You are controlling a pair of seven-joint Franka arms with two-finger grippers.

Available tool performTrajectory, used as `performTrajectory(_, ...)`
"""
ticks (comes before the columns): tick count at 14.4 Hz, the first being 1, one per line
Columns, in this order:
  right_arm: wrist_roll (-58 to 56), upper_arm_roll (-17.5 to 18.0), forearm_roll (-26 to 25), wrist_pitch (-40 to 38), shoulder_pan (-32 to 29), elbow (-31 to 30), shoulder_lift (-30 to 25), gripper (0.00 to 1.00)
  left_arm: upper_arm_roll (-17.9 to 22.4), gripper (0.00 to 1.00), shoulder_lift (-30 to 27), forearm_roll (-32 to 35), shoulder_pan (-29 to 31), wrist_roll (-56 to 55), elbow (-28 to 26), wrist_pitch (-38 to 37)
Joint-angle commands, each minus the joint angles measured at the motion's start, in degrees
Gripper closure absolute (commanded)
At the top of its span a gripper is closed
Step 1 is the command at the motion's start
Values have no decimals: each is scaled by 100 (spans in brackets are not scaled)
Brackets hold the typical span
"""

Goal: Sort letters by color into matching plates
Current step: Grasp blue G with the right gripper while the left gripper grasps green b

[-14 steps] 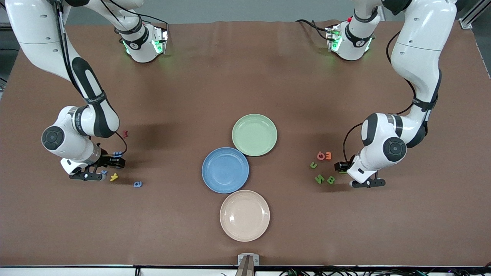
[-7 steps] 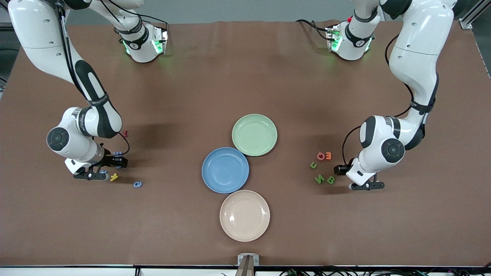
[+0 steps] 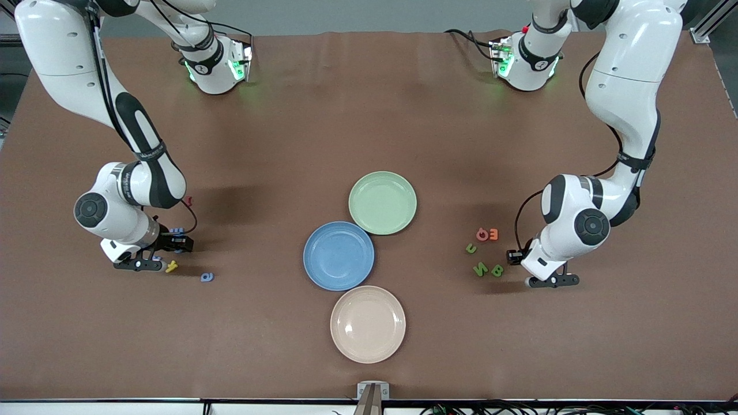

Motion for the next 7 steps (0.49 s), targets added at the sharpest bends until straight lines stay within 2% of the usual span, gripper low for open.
performTrajectory(1, -46, 28, 102, 36, 12, -57, -15, 44, 22, 72, 75, -13, -98, -100, 50, 60)
performTrajectory(4, -46, 28, 102, -8, 3, -57, -15, 71, 22, 76, 14, -13, -90, -100, 58, 34)
performTrajectory(7, -37, 28, 102, -8, 3, -57, -15, 95, 22, 73, -4, -13, -151, -100, 93, -2)
